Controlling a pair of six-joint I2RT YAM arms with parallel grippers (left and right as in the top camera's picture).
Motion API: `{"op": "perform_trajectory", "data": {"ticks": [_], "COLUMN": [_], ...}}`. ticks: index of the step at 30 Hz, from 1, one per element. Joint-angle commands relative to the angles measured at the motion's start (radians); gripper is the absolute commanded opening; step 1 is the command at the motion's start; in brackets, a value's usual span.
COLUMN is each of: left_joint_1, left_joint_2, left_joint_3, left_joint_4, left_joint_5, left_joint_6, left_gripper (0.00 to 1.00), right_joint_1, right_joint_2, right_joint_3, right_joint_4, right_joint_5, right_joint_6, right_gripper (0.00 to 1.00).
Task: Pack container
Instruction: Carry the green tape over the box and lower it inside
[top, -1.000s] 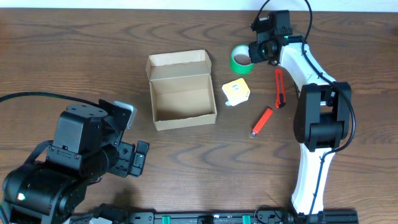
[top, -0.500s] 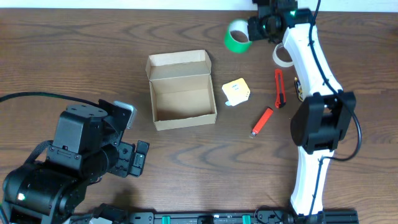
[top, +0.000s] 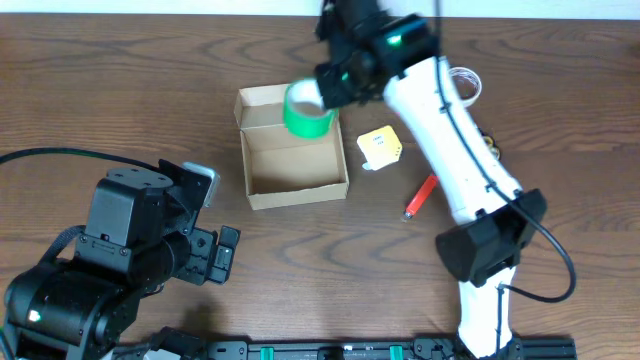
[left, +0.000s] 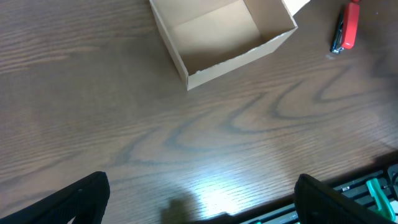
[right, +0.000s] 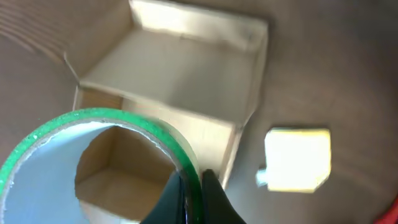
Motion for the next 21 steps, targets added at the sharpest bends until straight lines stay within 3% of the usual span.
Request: {"op": "perform_trajectory", "data": {"ticks": [1, 13, 21], "left_joint_1": [0.003, 0.003, 0.003], "left_joint_2": [0.000, 0.000, 0.000], "left_joint_3": [0.007, 0.006, 0.006], "left_joint_4": [-0.002, -0.002, -0.002], "left_joint_5": [-0.001, -0.001, -0.001], "left_joint_6": [0.014, 0.014, 0.014], "left_gripper": [0.95, 0.95, 0.95], "right_joint_1": [0.055, 0.139, 0.190], "right_joint_2": [-0.006, -0.006, -0.005], "right_joint_3": [-0.014, -0.252, -0.309], "right_joint_4": [-0.015, 0.217, 0.264], "right_joint_5": [0.136, 0.064, 0.158], "right_joint_6": [0.166, 0.231, 0.286], "right_gripper": [0.01, 0.01, 0.01]}}
